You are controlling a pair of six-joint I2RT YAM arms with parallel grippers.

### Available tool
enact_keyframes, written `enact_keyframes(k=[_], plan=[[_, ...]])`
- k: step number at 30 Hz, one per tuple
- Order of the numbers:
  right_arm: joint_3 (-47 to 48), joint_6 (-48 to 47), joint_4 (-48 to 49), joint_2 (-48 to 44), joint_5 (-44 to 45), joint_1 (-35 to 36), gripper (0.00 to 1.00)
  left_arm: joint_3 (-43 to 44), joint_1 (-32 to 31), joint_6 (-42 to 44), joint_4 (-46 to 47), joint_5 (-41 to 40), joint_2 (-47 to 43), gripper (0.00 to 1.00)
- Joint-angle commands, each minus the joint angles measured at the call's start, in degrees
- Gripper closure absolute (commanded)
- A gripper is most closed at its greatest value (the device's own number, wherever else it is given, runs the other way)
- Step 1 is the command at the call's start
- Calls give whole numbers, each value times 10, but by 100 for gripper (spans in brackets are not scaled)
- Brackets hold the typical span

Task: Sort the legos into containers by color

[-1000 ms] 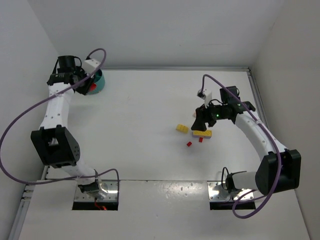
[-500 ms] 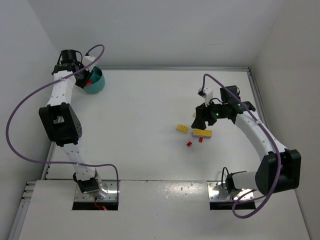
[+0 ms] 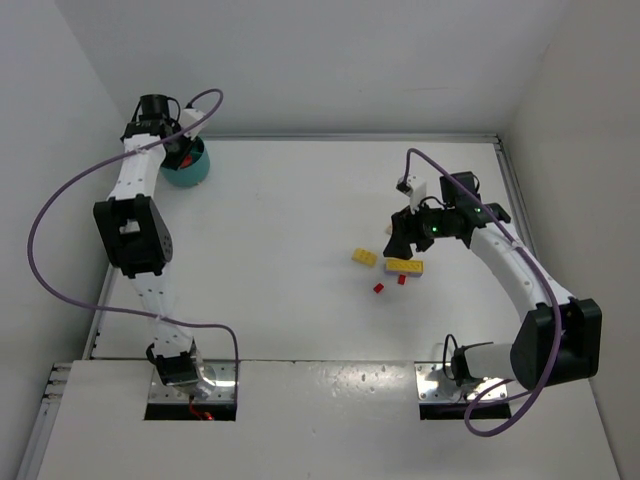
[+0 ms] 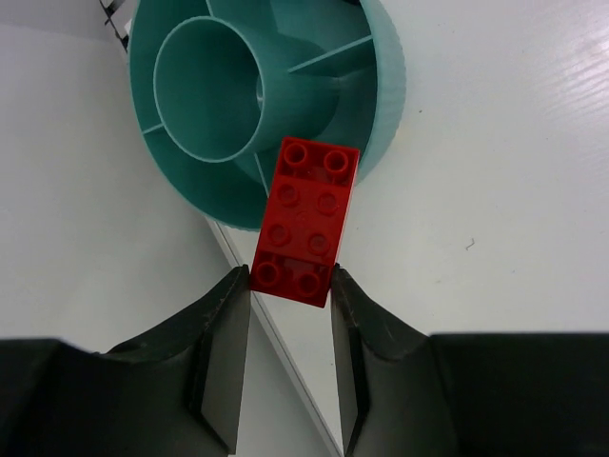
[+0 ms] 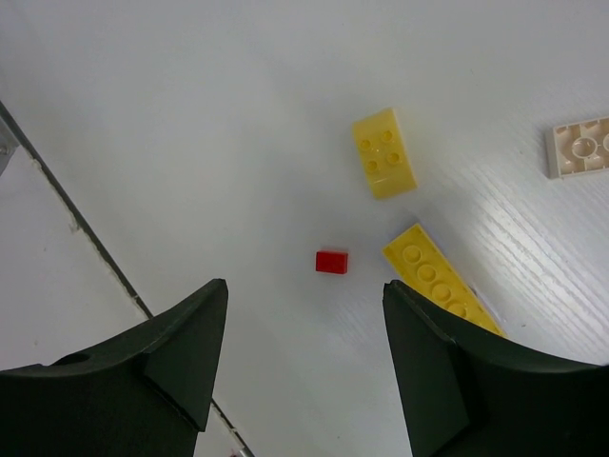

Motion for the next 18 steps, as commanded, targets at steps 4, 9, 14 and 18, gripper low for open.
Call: enact_keyframes(k=[4, 9, 14, 18], plan=[[-4, 6, 23, -9, 1, 3, 33, 51, -6, 6, 11, -17, 25, 95], [-4, 6, 23, -4, 1, 3, 33, 73, -11, 0, 11, -22, 38, 92], [-4, 6, 23, -4, 1, 3, 33, 84, -11, -6, 11, -28, 51, 81], [-4, 6, 23, -4, 6, 3, 33, 89, -11, -12, 11, -28, 62, 59]])
